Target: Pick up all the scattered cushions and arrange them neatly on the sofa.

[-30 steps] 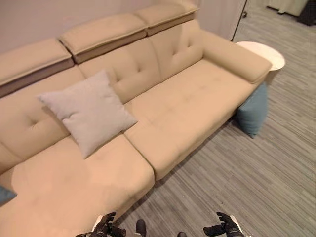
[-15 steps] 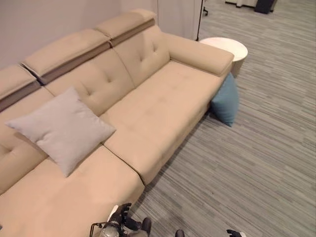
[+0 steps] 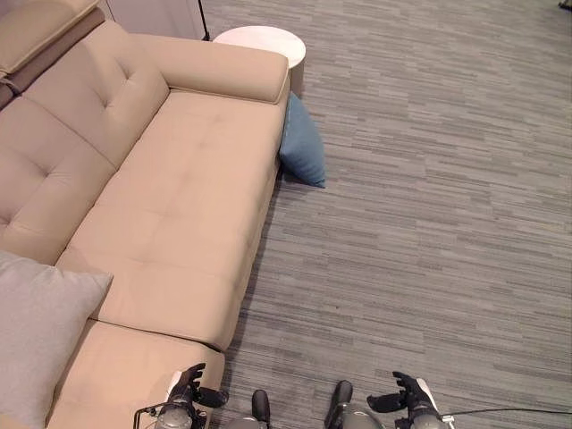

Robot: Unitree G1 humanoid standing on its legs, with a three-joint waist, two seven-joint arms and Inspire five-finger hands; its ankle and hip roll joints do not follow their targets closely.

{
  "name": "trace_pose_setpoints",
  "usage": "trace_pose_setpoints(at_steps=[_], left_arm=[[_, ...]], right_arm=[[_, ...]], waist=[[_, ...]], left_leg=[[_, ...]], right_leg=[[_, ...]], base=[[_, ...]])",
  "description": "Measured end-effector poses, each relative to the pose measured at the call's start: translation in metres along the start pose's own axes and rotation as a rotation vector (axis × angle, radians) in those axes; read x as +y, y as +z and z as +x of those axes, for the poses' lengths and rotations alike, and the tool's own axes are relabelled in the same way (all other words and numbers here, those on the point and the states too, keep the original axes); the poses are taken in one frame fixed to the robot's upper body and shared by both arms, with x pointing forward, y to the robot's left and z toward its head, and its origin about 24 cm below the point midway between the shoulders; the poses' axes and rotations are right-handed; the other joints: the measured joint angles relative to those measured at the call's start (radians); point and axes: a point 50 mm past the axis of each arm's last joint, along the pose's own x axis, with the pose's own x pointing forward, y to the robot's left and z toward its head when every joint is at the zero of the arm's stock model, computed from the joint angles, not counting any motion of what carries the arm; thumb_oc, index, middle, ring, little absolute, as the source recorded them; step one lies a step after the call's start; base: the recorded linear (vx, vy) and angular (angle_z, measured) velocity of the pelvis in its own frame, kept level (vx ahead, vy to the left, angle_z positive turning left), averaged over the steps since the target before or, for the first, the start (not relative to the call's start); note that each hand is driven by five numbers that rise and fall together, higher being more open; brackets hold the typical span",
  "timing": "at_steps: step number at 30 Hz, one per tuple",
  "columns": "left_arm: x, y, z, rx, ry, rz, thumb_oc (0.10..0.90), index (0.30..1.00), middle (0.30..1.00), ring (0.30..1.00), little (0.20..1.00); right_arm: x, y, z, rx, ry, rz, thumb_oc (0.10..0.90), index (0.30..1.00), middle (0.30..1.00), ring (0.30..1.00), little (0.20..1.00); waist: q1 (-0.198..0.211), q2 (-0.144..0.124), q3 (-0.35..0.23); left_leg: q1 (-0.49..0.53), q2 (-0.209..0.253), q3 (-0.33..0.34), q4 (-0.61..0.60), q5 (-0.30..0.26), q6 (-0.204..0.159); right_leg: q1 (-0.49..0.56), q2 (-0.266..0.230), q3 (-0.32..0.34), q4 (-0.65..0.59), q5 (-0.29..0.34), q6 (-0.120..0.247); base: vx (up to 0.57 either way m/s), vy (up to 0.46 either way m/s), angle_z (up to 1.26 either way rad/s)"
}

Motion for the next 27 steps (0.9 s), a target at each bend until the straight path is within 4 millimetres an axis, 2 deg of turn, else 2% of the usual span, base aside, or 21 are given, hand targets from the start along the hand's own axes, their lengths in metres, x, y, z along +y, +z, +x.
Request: trace_pose_setpoints(at_steps=[1,2,3,5,6,7,8,9,10,11,12,13,14,16,19,20,21,22,24,25,27], left_arm=[[0.000,-0.002,0.000,0.008,-0.001,0.002,0.800,0.900,0.900,0.900,0.900],[-0.010,-0.004,-0.002,0.012,-0.025,-0.006,0.800,0.900,0.900,0.900,0.900],[-0.017,-0.005,-0.003,0.014,-0.045,-0.006,0.800,0.900,0.900,0.900,0.900],[-0.018,0.002,-0.002,-0.004,-0.055,-0.010,0.800,0.900,0.900,0.900,0.900],[-0.019,0.013,0.000,-0.039,-0.060,-0.013,0.800,0.900,0.900,0.900,0.900],[-0.022,0.025,0.001,-0.078,-0.071,-0.021,0.800,0.900,0.900,0.900,0.900],[-0.027,0.029,0.001,-0.090,-0.089,-0.002,0.800,0.900,0.900,0.900,0.900],[-0.030,0.035,0.002,-0.106,-0.105,0.035,0.800,0.900,0.900,0.900,0.900],[-0.032,0.039,0.002,-0.125,-0.114,0.058,0.800,0.900,0.900,0.900,0.900],[-0.033,0.041,0.002,-0.136,-0.119,0.063,0.800,0.900,0.900,0.900,0.900],[-0.035,0.040,0.001,-0.132,-0.125,0.067,0.800,0.900,0.900,0.900,0.900],[-0.037,0.043,0.001,-0.138,-0.128,0.066,0.800,0.900,0.900,0.900,0.900],[-0.038,0.042,0.001,-0.135,-0.134,0.068,0.800,0.900,0.900,0.900,0.900],[-0.039,0.042,0.001,-0.138,-0.137,0.061,0.800,0.900,0.900,0.900,0.900],[-0.035,0.038,0.001,-0.129,-0.118,0.029,0.800,0.900,0.900,0.900,0.900],[-0.034,0.033,0.000,-0.113,-0.114,0.028,0.800,0.900,0.900,0.900,0.900],[-0.034,0.016,-0.002,-0.056,-0.113,0.033,0.800,0.900,0.900,0.900,0.900],[-0.034,0.007,-0.004,-0.036,-0.116,0.049,0.800,0.900,0.900,0.900,0.900],[-0.032,0.012,-0.002,-0.046,-0.120,0.072,0.800,0.900,0.900,0.900,0.900],[-0.033,0.013,-0.002,-0.050,-0.127,0.071,0.800,0.900,0.900,0.900,0.900],[-0.034,0.013,-0.002,-0.043,-0.137,0.085,0.800,0.900,0.900,0.900,0.900]], right_arm=[[0.000,-0.004,-0.001,0.012,-0.001,0.005,0.800,0.900,0.900,0.900,0.900],[-0.004,-0.018,-0.004,0.052,-0.010,0.005,0.800,0.900,0.900,0.900,0.900],[-0.005,-0.021,-0.005,0.062,-0.014,0.011,0.800,0.900,0.900,0.900,0.900],[-0.006,-0.022,-0.005,0.063,-0.020,0.023,0.800,0.900,0.900,0.900,0.900],[-0.008,-0.022,-0.004,0.064,-0.028,0.034,0.800,0.900,0.900,0.900,0.900],[-0.009,-0.019,-0.004,0.049,-0.028,0.031,0.800,0.900,0.900,0.900,0.900],[-0.011,-0.022,-0.004,0.060,-0.037,0.032,0.800,0.900,0.900,0.900,0.900],[-0.013,-0.022,-0.003,0.063,-0.045,0.044,0.800,0.900,0.900,0.900,0.900],[-0.014,-0.027,-0.004,0.091,-0.047,0.044,0.800,0.900,0.900,0.900,0.900],[-0.014,-0.026,-0.004,0.092,-0.049,0.043,0.800,0.900,0.900,0.900,0.900],[-0.015,-0.024,-0.003,0.083,-0.049,0.041,0.800,0.900,0.900,0.900,0.900],[-0.015,-0.020,-0.002,0.071,-0.050,0.039,0.800,0.900,0.900,0.900,0.900],[-0.015,-0.020,-0.002,0.074,-0.053,0.040,0.800,0.900,0.900,0.900,0.900],[-0.016,-0.025,-0.002,0.104,-0.061,0.028,0.800,0.900,0.900,0.900,0.900],[-0.014,-0.026,-0.003,0.108,-0.056,0.021,0.800,0.900,0.900,0.900,0.900],[-0.012,-0.031,-0.005,0.123,-0.051,0.017,0.800,0.900,0.900,0.900,0.900],[-0.008,-0.044,-0.009,0.162,-0.041,0.010,0.800,0.900,0.900,0.900,0.900],[-0.007,-0.050,-0.012,0.177,-0.039,0.007,0.800,0.900,0.900,0.900,0.900],[-0.003,-0.057,-0.015,0.196,-0.028,0.000,0.800,0.900,0.900,0.900,0.900],[-0.004,-0.056,-0.014,0.194,-0.028,-0.008,0.800,0.900,0.900,0.900,0.900],[-0.007,-0.052,-0.013,0.179,-0.033,-0.023,0.800,0.900,0.900,0.900,0.900]], waist=[[-0.008,0.001,0.000],[-0.008,0.026,-0.003],[-0.004,0.021,-0.004],[0.002,0.011,-0.005],[0.015,0.015,-0.008],[0.023,0.019,-0.013],[0.014,0.020,-0.012],[0.010,0.020,-0.011],[0.021,0.006,-0.008],[0.026,0.000,-0.010],[0.026,0.002,-0.013],[0.021,0.019,-0.013],[0.013,0.015,-0.012],[0.049,0.031,-0.020],[0.078,0.032,-0.026],[0.069,0.016,-0.042],[0.061,0.001,-0.106],[0.059,0.010,-0.121],[0.051,0.004,-0.120],[0.049,0.020,-0.111],[0.028,0.023,-0.106]], left_leg=[[0.004,0.008,-0.013,0.014,-0.008,-0.011],[0.017,0.060,-0.029,0.046,-0.031,-0.041],[0.000,0.094,-0.046,0.133,-0.034,-0.042],[-0.083,0.122,-0.096,0.314,-0.030,-0.048],[-0.192,0.163,-0.172,0.552,0.031,-0.120],[-0.267,0.187,-0.232,0.676,0.130,-0.146],[-0.295,0.175,-0.247,0.724,0.114,-0.144],[-0.314,0.154,-0.235,0.751,0.077,-0.108],[-0.306,0.100,-0.219,0.660,0.019,-0.091],[-0.305,0.066,-0.204,0.549,0.005,-0.097],[-0.291,0.038,-0.190,0.413,0.004,-0.102],[-0.306,0.014,-0.182,0.368,0.009,-0.102],[-0.315,-0.005,-0.186,0.312,0.008,-0.100],[-0.338,-0.040,-0.190,0.094,0.047,-0.086],[-0.339,-0.045,-0.177,0.070,0.096,-0.019],[-0.326,-0.069,-0.175,0.096,0.092,-0.004],[-0.263,-0.083,-0.173,0.106,0.073,0.031],[-0.227,-0.072,-0.174,0.074,0.143,0.092],[-0.161,-0.068,-0.180,0.031,0.137,0.102],[-0.127,-0.054,-0.182,0.003,0.136,0.101],[-0.076,-0.086,-0.190,-0.012,0.110,0.111]], right_leg=[[0.024,0.026,0.027,-0.023,0.038,-0.033],[0.071,0.077,0.024,-0.052,0.038,-0.046],[0.097,0.111,0.021,-0.052,0.017,-0.083],[0.135,0.139,0.017,-0.089,0.001,-0.096],[0.188,0.181,0.010,-0.142,0.007,-0.151],[0.213,0.219,-0.004,-0.159,-0.009,-0.204],[0.235,0.234,0.009,-0.176,-0.043,-0.228],[0.259,0.242,0.011,-0.201,-0.041,-0.232],[0.271,0.238,0.023,-0.212,-0.018,-0.226],[0.279,0.243,0.034,-0.231,-0.020,-0.208],[0.287,0.249,0.038,-0.245,-0.015,-0.208],[0.302,0.269,0.042,-0.256,-0.019,-0.202],[0.339,0.285,0.053,-0.299,-0.017,-0.203],[0.370,0.332,0.104,-0.315,-0.047,-0.167],[0.418,0.360,0.140,-0.314,-0.068,-0.169],[0.443,0.350,0.145,-0.314,-0.094,-0.141],[0.469,0.346,0.164,-0.290,-0.130,-0.095],[0.466,0.361,0.161,-0.230,-0.152,-0.071],[0.388,0.334,0.151,-0.006,-0.179,-0.035],[0.273,0.307,0.120,0.235,-0.192,0.002],[0.113,0.181,0.068,0.579,-0.184,0.055]], base=[[0.17,-0.249,0.14],[0.30,-0.445,-0.02],[0.20,-0.383,-0.08],[0.15,-0.298,0.01],[0.37,-0.312,-0.08],[0.43,-0.264,0.02],[0.38,-0.193,0.26],[0.24,-0.039,0.15],[0.15,-0.017,-0.13],[0.33,-0.005,-0.43],[0.28,0.016,-0.31],[0.29,0.015,-0.11],[0.31,0.008,-0.02],[0.39,0.030,-0.63],[0.37,0.060,-0.98],[0.32,0.066,-0.69],[0.29,0.076,-0.66],[0.27,0.100,-0.50],[0.23,0.094,-0.26],[0.23,0.088,-0.32],[0.18,0.061,0.06]])
